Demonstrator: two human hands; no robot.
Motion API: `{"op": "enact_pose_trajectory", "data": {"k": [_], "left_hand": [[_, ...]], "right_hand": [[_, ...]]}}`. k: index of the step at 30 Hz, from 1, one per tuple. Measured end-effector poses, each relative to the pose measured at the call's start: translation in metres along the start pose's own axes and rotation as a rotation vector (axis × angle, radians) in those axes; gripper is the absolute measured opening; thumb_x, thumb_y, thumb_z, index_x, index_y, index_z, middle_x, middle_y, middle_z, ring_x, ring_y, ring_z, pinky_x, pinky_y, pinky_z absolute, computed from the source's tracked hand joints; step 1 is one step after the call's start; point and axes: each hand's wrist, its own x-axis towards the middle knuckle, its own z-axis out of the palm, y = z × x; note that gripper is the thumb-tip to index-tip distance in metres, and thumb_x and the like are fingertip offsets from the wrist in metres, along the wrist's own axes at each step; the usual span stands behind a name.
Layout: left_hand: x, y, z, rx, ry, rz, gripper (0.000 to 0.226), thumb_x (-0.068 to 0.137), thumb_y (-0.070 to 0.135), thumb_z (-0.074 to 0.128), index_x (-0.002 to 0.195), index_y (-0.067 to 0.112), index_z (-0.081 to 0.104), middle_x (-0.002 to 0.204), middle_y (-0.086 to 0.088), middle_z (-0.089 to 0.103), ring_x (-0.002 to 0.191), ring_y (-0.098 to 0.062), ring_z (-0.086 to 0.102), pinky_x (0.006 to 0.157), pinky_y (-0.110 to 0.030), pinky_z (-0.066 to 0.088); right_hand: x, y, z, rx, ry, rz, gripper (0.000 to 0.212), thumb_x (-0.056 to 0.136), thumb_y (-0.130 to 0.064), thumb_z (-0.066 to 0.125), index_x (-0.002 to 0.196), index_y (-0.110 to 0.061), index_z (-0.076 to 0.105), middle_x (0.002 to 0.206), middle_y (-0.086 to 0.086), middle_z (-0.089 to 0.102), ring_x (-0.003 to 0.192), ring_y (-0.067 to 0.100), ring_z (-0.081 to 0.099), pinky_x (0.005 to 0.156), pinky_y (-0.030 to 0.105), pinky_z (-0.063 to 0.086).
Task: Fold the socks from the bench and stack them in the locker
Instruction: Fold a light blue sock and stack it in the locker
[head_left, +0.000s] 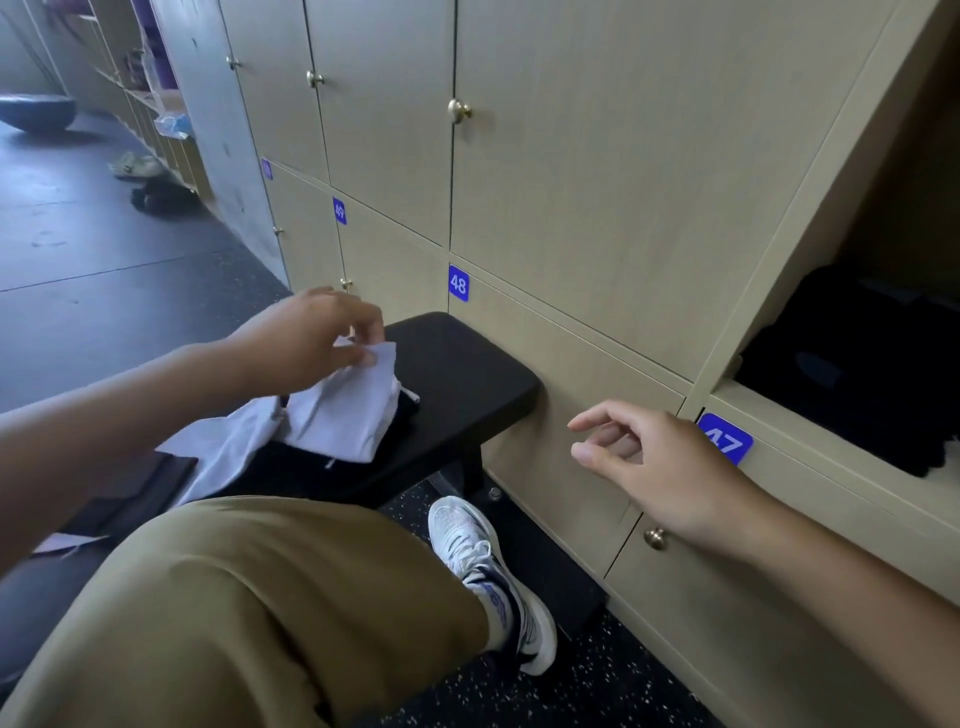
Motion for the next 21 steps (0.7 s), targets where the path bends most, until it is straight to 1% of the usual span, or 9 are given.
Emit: {"op": "enact_pose_trajectory", "data": {"k": [4, 6, 9, 12, 14, 16, 17, 19, 21], "left_hand": [[0.008, 0.03, -0.029, -0.107, 0.106, 0.003, 0.012, 0.09, 0.024, 0.077, 0.088, 0.024, 0.065, 0.085, 0.015, 0.063, 0.086, 0.001, 0.057, 0.08, -0.036, 0.048], [0.012, 0.047, -0.038, -0.159, 0.155, 0.021, 0.011, 0.09, 0.026, 0.076, 0.09, 0.021, 0.066, 0.086, 0.012, 0.064, 0.085, 0.003, 0.058, 0.08, -0.035, 0.049], [0.017, 0.074, -0.046, -0.243, 0.212, 0.032, 0.009, 0.091, 0.028, 0.074, 0.09, 0.024, 0.066, 0.085, 0.014, 0.064, 0.081, 0.007, 0.056, 0.079, -0.03, 0.047], [0.024, 0.099, -0.05, -0.306, 0.264, 0.054, 0.007, 0.092, 0.026, 0.073, 0.092, 0.025, 0.066, 0.087, 0.015, 0.065, 0.085, 0.0, 0.059, 0.084, -0.034, 0.05], [0.031, 0.115, -0.051, -0.33, 0.306, 0.077, 0.007, 0.092, 0.025, 0.072, 0.095, 0.023, 0.066, 0.091, 0.015, 0.062, 0.089, -0.004, 0.059, 0.087, -0.037, 0.051], [0.038, 0.128, -0.051, -0.353, 0.339, 0.1, 0.008, 0.093, 0.026, 0.071, 0.097, 0.024, 0.065, 0.098, 0.013, 0.058, 0.094, -0.004, 0.058, 0.089, -0.036, 0.05], [0.04, 0.134, -0.05, -0.372, 0.345, 0.111, 0.008, 0.094, 0.027, 0.07, 0.098, 0.025, 0.064, 0.102, 0.012, 0.057, 0.096, -0.003, 0.058, 0.09, -0.035, 0.05], [0.045, 0.146, -0.048, -0.427, 0.342, 0.12, 0.008, 0.096, 0.028, 0.067, 0.101, 0.025, 0.062, 0.112, 0.007, 0.06, 0.102, -0.002, 0.059, 0.094, -0.036, 0.05], [0.049, 0.158, -0.047, -0.515, 0.321, 0.115, 0.008, 0.098, 0.028, 0.064, 0.103, 0.023, 0.061, 0.116, 0.008, 0.064, 0.104, -0.005, 0.062, 0.094, -0.036, 0.052]], "right_hand": [[0.0, 0.002, -0.004, 0.039, -0.007, 0.025, 0.011, 0.095, -0.038, 0.067, 0.106, -0.038, 0.067, 0.096, -0.011, 0.068, 0.084, -0.001, 0.065, 0.082, 0.027, 0.056], [-0.001, 0.002, -0.006, 0.07, -0.005, 0.029, 0.012, 0.093, -0.039, 0.067, 0.106, -0.038, 0.067, 0.097, -0.011, 0.068, 0.086, 0.002, 0.067, 0.084, 0.031, 0.057], [-0.004, -0.003, -0.008, 0.155, 0.008, 0.031, 0.02, 0.092, -0.039, 0.068, 0.111, -0.041, 0.065, 0.1, -0.018, 0.068, 0.091, 0.0, 0.067, 0.083, 0.027, 0.054], [-0.004, -0.008, -0.009, 0.236, 0.047, 0.033, 0.034, 0.091, -0.041, 0.07, 0.123, -0.044, 0.059, 0.113, -0.019, 0.064, 0.101, 0.0, 0.065, 0.087, 0.025, 0.052], [-0.004, -0.008, -0.01, 0.268, 0.082, 0.036, 0.042, 0.09, -0.04, 0.072, 0.127, -0.046, 0.055, 0.118, -0.02, 0.061, 0.102, -0.001, 0.064, 0.085, 0.021, 0.05], [-0.004, -0.007, -0.011, 0.277, 0.104, 0.034, 0.049, 0.087, -0.037, 0.077, 0.128, -0.047, 0.053, 0.122, -0.021, 0.057, 0.104, 0.0, 0.062, 0.084, 0.017, 0.047], [-0.005, -0.006, -0.012, 0.279, 0.095, 0.029, 0.052, 0.084, -0.036, 0.08, 0.127, -0.047, 0.053, 0.125, -0.02, 0.057, 0.108, 0.0, 0.061, 0.086, 0.018, 0.047], [-0.007, 0.0, -0.016, 0.31, 0.034, 0.021, 0.058, 0.078, -0.034, 0.087, 0.126, -0.043, 0.055, 0.124, -0.016, 0.064, 0.113, 0.002, 0.063, 0.094, 0.024, 0.05], [-0.011, 0.005, -0.023, 0.319, -0.038, 0.019, 0.05, 0.079, -0.025, 0.087, 0.121, -0.033, 0.061, 0.114, -0.014, 0.073, 0.106, 0.0, 0.067, 0.092, 0.021, 0.051]]}}
